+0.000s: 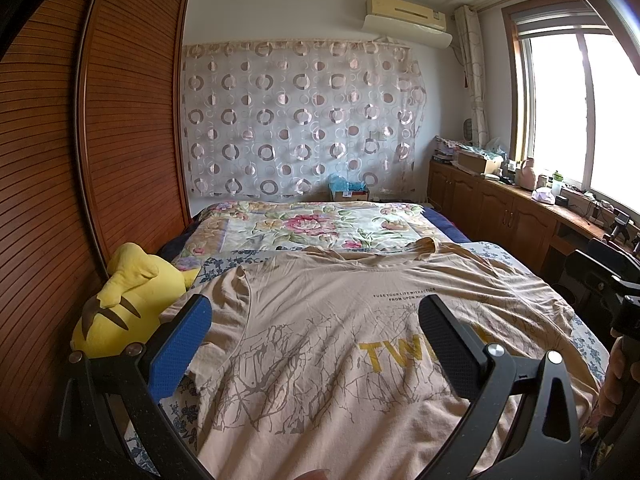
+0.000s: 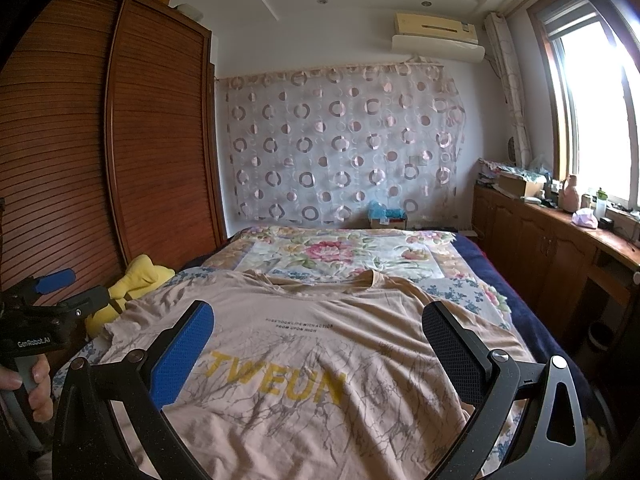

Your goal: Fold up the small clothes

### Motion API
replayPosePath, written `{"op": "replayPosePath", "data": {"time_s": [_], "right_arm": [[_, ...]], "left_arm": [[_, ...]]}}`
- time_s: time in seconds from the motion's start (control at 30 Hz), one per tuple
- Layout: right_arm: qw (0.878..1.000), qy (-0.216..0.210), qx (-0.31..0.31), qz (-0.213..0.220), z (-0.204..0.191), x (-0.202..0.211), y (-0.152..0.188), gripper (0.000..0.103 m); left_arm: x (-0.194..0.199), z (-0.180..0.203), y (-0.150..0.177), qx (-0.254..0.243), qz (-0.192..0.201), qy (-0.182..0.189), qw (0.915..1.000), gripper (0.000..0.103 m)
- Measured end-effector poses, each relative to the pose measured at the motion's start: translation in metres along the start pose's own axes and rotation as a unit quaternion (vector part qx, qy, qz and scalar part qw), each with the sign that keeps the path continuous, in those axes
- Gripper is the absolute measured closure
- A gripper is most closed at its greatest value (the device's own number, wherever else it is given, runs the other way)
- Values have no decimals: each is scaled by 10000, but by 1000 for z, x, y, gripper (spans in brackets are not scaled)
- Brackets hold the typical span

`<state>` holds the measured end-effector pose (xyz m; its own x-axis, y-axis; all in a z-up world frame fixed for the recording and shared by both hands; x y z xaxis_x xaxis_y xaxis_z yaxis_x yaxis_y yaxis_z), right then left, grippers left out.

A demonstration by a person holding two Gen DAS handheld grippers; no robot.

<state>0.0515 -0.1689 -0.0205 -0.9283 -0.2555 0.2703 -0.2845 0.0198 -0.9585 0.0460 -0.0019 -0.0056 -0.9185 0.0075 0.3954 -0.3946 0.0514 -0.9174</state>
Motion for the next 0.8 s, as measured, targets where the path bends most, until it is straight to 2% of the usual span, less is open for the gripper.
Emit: {"op": "replayPosePath", "data": {"time_s": [0.57,0.8], "right_arm": [[10000,-62,2,-37,0,-2,4,0],[9998,-148,103,-95,-6,-7,7,0]], "left_arm": [[10,4,-12,34,-73,7,10000,0],[-3,-2,2,26,-188,63,9998,0]]}}
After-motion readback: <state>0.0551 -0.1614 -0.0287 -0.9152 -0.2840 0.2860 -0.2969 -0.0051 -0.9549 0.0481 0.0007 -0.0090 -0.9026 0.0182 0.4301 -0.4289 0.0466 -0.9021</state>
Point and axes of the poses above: each gripper's, at about its wrist camera, not at the fingertips, and x roughly against the way its jaws point, z to its right, y to its underside, the point moved 6 cm from there along -x, roughly the way its jaws point, and after that the axes turned 4 degrees about -x, right-handed, at the moved point
